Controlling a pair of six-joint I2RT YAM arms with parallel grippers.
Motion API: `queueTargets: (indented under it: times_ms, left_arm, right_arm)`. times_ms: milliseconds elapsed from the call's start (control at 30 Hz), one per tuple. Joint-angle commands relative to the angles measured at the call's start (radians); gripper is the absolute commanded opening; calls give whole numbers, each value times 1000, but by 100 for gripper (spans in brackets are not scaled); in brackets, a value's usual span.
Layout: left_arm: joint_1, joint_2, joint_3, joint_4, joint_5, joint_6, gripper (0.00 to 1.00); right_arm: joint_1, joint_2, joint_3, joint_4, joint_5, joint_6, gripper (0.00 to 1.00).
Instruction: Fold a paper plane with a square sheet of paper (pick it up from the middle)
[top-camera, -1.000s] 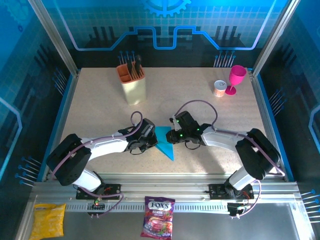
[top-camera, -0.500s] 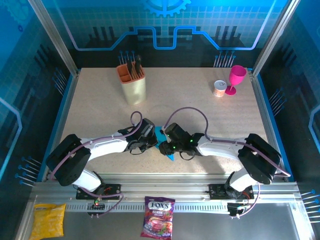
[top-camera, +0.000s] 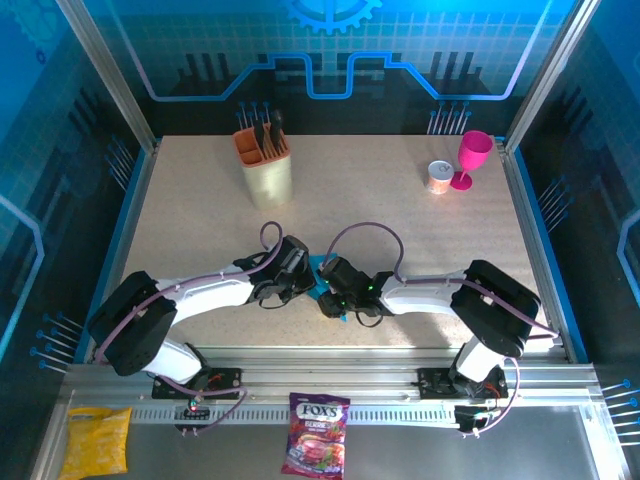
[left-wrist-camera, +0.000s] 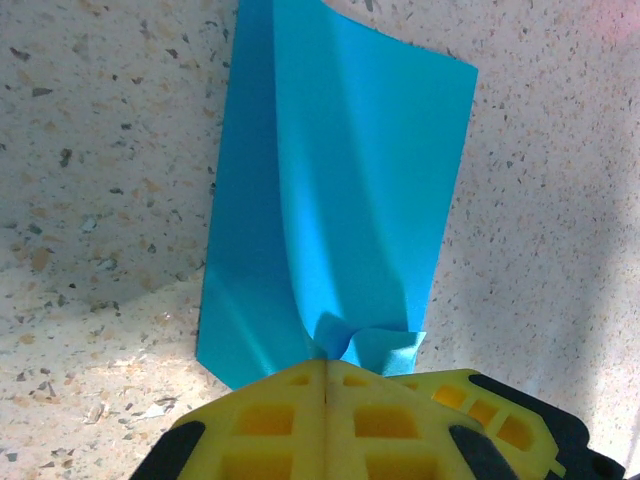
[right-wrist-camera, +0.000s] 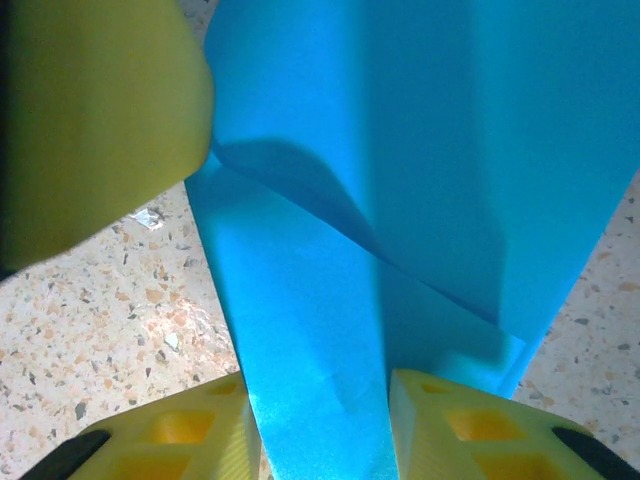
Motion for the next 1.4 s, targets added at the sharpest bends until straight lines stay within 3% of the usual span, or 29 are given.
queueTargets:
  times_ms: [0, 267, 533, 667, 900, 1367]
  left_arm:
    - [-6, -28, 3, -20, 14, -23, 0]
    - [-6, -31, 4, -18, 14, -23, 0]
    - [-3, -48, 24, -35, 6, 24, 2]
    - [17, -74, 34, -56, -5, 69, 23]
    - [61, -76, 62, -99, 64, 153, 46]
    - [64, 60, 104, -89, 155, 115, 56]
  right_arm:
    - [12, 12, 22, 0, 41, 19, 38]
    - [12, 13, 26, -5, 43, 15, 27]
    - [-18, 11, -3, 14, 0, 6, 0]
    - [-53, -8, -26, 42, -71, 1, 0]
    - [-116, -36, -69, 101, -204, -4, 0]
    - [-120, -56, -75, 106, -219, 7, 0]
